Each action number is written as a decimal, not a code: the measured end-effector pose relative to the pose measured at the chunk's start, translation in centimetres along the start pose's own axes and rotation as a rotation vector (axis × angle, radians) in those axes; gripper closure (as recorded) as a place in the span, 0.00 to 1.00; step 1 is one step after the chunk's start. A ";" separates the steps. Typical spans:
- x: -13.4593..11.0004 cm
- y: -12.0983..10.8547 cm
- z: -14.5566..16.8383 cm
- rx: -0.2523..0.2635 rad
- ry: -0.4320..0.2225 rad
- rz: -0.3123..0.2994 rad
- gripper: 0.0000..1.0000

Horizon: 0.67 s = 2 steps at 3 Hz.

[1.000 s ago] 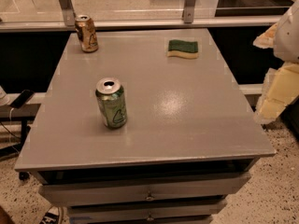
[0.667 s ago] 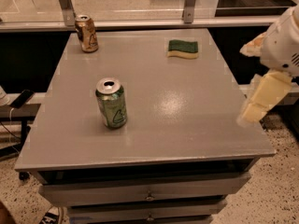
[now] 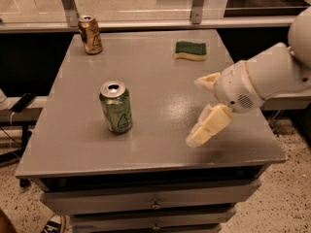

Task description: Pick green can

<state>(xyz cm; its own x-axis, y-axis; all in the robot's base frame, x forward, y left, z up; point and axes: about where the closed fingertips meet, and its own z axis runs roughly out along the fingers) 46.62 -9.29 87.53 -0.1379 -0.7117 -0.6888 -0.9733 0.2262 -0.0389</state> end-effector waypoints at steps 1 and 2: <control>-4.9 2.0 5.1 -0.088 -0.243 -0.007 0.00; -10.9 4.0 8.3 -0.163 -0.465 -0.001 0.00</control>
Offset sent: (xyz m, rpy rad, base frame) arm -0.0119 0.2117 0.0414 0.7684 0.0221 0.1850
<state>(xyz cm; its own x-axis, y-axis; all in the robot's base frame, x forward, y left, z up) 45.79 4.87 88.86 -0.0764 -0.3314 -0.9404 -0.9946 0.0923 0.0483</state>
